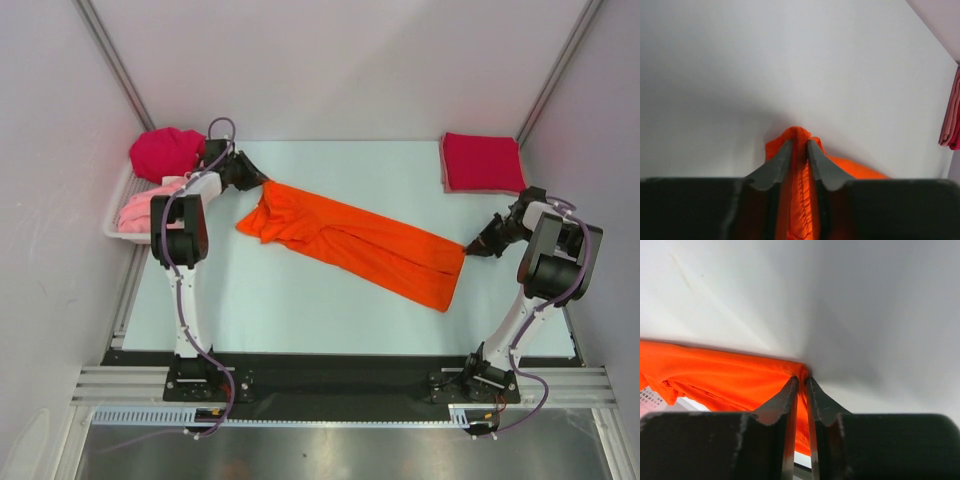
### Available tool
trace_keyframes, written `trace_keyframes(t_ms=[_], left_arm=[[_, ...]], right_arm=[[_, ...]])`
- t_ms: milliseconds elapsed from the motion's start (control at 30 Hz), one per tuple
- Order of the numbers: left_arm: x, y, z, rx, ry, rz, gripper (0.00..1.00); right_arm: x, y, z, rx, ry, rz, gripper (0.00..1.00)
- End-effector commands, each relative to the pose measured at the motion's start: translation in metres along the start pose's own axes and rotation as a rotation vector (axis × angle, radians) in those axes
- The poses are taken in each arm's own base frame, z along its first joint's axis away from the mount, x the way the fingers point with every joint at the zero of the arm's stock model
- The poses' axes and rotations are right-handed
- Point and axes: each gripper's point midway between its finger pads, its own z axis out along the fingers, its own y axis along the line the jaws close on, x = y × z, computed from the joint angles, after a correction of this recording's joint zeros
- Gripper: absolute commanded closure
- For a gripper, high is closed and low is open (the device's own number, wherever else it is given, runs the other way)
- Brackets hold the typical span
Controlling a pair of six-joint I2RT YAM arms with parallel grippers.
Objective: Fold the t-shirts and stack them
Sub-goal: Fold the tshirt
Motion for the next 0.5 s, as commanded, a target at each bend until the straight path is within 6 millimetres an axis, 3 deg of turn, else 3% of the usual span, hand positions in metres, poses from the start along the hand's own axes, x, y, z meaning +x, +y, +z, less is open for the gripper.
trace_keyframes(t_ms=[0, 33, 67, 167, 200, 267, 300, 333, 400, 433, 467], left_arm=[[-0.038, -0.022, -0.014, 0.033, -0.095, 0.06, 0.72], [-0.037, -0.023, -0.017, 0.023, -0.097, 0.077, 0.6], [-0.043, -0.028, -0.027, 0.014, -0.111, 0.111, 0.56], [-0.041, -0.022, -0.043, -0.056, -0.107, 0.161, 0.5], [-0.043, -0.028, -0.056, -0.067, -0.114, 0.18, 0.48], [-0.042, -0.021, -0.07, -0.139, -0.128, 0.229, 0.41], [-0.046, -0.029, -0.089, -0.156, -0.143, 0.248, 0.41], [-0.047, -0.025, -0.098, -0.194, -0.157, 0.27, 0.41], [-0.031, -0.018, -0.114, -0.221, -0.132, 0.269, 0.42], [-0.033, -0.032, -0.135, -0.2, -0.163, 0.276, 0.44], [-0.011, -0.021, -0.139, -0.213, -0.123, 0.257, 0.45]], right_arm=[[-0.014, 0.009, -0.01, 0.001, -0.037, -0.045, 0.81], [-0.011, 0.006, -0.014, 0.037, -0.03, -0.043, 0.73], [-0.013, 0.005, -0.018, 0.055, -0.034, -0.048, 0.7], [-0.013, 0.001, -0.036, 0.117, -0.048, -0.065, 0.59], [-0.012, 0.0, -0.041, 0.132, -0.052, -0.076, 0.56], [-0.009, -0.006, -0.057, 0.185, -0.079, -0.09, 0.5], [-0.009, -0.007, -0.062, 0.2, -0.09, -0.104, 0.48], [-0.008, -0.009, -0.07, 0.223, -0.107, -0.111, 0.46], [-0.005, 0.003, -0.087, 0.211, -0.155, -0.144, 0.44], [-0.001, 0.01, -0.09, 0.191, -0.162, -0.149, 0.43], [0.002, 0.024, -0.1, 0.151, -0.196, -0.174, 0.43]])
